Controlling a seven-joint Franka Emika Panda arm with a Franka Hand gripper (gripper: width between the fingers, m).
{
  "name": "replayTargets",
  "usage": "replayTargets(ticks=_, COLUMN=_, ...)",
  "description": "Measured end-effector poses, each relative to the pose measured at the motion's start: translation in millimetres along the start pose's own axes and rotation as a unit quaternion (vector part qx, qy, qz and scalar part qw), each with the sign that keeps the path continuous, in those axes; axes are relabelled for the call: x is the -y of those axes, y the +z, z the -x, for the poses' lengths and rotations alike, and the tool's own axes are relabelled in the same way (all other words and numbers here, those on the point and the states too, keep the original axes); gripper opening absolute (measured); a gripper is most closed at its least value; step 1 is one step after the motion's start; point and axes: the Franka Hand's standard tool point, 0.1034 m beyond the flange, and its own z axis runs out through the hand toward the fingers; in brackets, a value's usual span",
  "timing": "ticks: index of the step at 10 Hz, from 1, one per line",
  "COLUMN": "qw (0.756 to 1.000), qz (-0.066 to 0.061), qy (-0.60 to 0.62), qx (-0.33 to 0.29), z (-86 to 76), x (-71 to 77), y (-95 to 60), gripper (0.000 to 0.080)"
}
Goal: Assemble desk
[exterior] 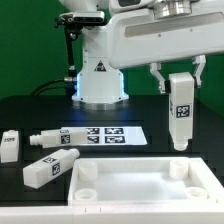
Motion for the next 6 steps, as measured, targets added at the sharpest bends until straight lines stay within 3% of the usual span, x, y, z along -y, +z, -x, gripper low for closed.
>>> replayTargets(ticks=2, qw=0.999, qz=0.003, qy=-0.025, qx=-0.027, z=1.5, x=3.9, y=11.0, gripper=0.0285)
replayTargets(ticks=4, qw=0.995, qz=0.008, qy=-0.087, qx=-0.042, z=-38.0, x=3.1, y=9.5, gripper=0.0285)
replayTargets(ticks=6, qw=0.995, qz=0.008, qy=-0.094, qx=-0.039, z=-38.9, x=2.1, y=13.5, gripper=0.0285)
